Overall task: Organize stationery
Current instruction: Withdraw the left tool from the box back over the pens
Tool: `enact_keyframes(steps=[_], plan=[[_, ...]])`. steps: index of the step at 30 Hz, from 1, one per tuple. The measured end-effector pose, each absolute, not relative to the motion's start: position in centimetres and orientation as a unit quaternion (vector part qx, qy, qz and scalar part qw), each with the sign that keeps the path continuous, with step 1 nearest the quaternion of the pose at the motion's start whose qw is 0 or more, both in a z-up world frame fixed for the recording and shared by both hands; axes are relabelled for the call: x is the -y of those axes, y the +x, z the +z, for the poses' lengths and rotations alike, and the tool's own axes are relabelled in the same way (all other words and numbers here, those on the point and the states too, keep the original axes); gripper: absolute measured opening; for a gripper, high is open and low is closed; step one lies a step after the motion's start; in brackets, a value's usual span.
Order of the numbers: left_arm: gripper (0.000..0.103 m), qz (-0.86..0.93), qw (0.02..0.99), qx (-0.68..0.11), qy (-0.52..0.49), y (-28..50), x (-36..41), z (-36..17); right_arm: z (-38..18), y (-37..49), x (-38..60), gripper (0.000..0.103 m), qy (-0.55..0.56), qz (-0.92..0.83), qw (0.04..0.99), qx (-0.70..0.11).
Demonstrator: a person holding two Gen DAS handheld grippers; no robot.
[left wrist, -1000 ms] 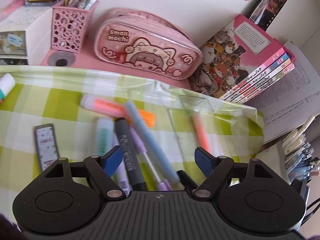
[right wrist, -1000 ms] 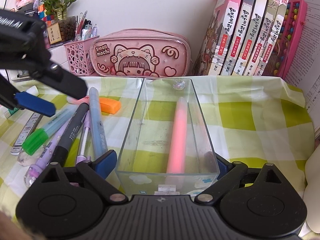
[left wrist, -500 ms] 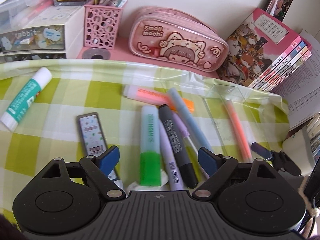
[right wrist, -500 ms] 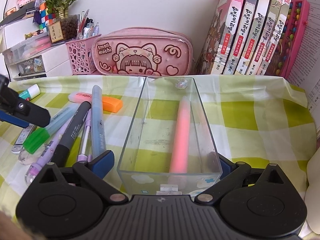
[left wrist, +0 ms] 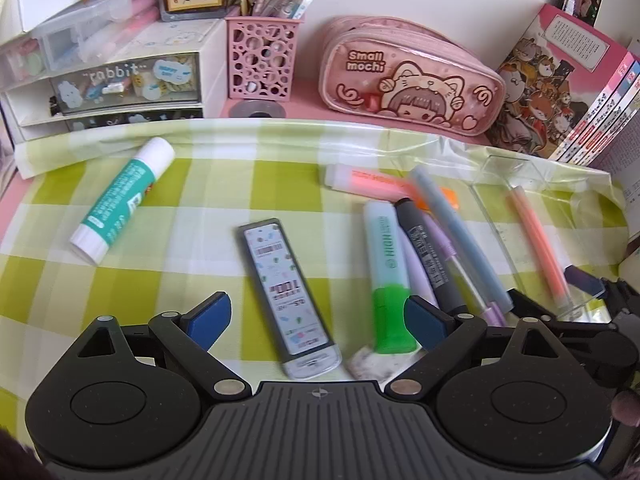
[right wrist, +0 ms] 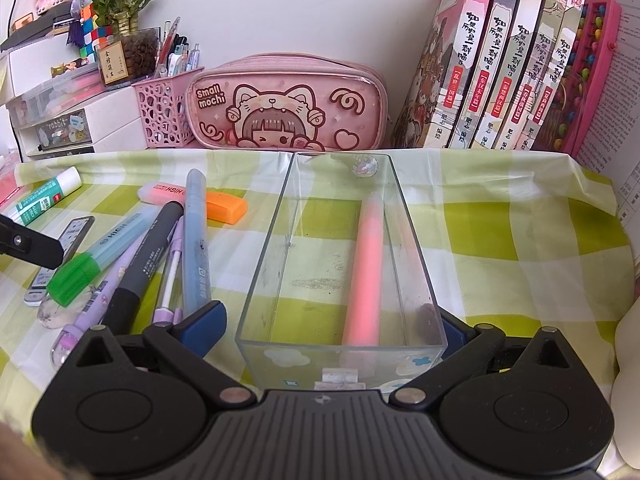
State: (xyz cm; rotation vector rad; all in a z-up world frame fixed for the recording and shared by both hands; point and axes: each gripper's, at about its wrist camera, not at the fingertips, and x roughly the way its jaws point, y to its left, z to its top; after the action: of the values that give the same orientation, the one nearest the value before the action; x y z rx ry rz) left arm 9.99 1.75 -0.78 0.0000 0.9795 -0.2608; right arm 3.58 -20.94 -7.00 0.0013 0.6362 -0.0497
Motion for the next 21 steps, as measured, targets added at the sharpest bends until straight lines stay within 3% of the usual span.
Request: enact_keyframes(steps=[13, 21], plan=[[0.090, -0.072, 0.884, -0.460, 0.037, 10.5, -3.7, -1.9, -7.0, 3.6, 21.0, 0.102, 0.000, -0.024, 0.949, -0.313], [0.083, -0.093, 0.889, -0.445, 0.057, 10.6, -1.1, -1.2, -7.0, 3.6, 21.0, 0.102, 0.000, -0.024, 0.949, -0.313]])
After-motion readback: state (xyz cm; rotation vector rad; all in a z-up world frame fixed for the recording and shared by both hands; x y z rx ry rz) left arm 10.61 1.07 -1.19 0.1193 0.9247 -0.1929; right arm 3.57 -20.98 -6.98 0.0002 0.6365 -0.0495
